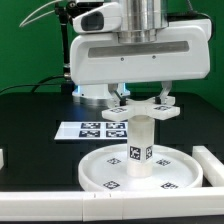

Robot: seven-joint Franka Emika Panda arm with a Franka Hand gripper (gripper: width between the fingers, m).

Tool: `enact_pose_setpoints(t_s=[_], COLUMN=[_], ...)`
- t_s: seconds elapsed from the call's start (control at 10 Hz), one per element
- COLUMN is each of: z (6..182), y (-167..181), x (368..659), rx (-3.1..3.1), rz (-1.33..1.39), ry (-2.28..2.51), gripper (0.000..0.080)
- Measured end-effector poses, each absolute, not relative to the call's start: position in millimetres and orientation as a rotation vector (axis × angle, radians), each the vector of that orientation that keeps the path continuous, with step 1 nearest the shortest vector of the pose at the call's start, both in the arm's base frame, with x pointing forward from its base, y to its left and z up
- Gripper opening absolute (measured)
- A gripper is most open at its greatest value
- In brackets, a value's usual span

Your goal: Assemble round table

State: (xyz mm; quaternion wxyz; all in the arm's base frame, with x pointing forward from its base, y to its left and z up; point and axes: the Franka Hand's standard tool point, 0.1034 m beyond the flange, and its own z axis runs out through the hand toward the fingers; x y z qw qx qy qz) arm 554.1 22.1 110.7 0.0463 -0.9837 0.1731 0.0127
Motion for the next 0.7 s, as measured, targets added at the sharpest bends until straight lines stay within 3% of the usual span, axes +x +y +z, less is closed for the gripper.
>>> enact_pose_setpoints(t_s=[0.7], z=[109.8], y=[29.7], x=[554.0], rx=[-2.662], rz=[0.046], ry=[1.462], gripper=[0.0445])
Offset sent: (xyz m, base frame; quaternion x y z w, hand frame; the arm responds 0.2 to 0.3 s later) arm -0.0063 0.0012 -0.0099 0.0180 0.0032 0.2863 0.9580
